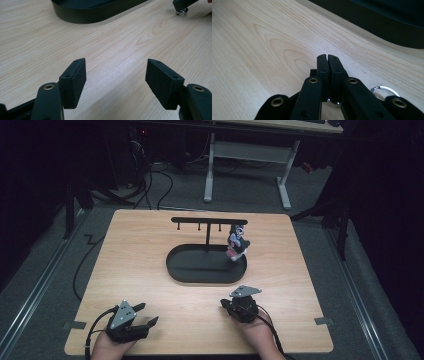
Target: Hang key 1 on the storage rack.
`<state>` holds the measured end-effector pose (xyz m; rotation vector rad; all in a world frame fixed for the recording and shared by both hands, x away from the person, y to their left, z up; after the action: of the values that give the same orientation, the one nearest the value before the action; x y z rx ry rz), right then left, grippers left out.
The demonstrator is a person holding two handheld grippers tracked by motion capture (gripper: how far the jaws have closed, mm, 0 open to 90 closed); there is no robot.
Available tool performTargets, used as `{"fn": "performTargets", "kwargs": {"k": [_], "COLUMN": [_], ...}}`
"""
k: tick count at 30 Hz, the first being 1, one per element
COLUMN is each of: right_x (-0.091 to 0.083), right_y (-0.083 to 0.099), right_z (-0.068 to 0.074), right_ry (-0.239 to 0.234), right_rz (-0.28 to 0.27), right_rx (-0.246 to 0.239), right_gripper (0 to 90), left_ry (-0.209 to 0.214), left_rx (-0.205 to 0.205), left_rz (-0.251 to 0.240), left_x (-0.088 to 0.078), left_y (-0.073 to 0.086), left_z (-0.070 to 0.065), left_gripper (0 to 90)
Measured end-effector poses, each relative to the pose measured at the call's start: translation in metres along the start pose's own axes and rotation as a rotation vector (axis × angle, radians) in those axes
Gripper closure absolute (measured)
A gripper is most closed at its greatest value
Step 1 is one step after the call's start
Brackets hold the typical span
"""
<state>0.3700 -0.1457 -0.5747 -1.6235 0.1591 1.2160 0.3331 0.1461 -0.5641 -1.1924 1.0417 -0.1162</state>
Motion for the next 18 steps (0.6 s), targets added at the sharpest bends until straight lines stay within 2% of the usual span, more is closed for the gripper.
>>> {"fn": "performTargets", "kwargs": {"k": [4, 9, 18], "right_x": [0.007, 0.007, -0.008], "right_y": [-0.001, 0.002, 0.019], "right_z": [-0.001, -0.002, -0.005], "right_ry": [0.007, 0.009, 0.007], "right_rz": [0.023, 0.038, 0.037], "right_rx": [-0.002, -0.002, 0.019], "right_gripper": [89.0, 88.7, 86.8], "left_ry": [-0.009, -0.002, 0.058], "left_rx": [-0.009, -0.010, 0.047], "left_rz": [-0.004, -0.016, -0.022], "left_x": [-0.005, -0.005, 0.011], "left_y": [0.002, 0.000, -0.017], "left_z": [0.002, 0.001, -0.012], "left_gripper": [33.7, 33.7, 33.6]}}
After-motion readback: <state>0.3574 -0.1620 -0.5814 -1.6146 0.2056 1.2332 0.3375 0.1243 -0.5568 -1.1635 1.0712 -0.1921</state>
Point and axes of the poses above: each handheld gripper's, and its own axes: x roughly forward along the jaws, y roughly out of its underside, z roughly to its left, the point moved 8 cm from there along x, roughly forward along the jaws, and after that the axes turned 4 degrees about z, right-handed, at the moved point
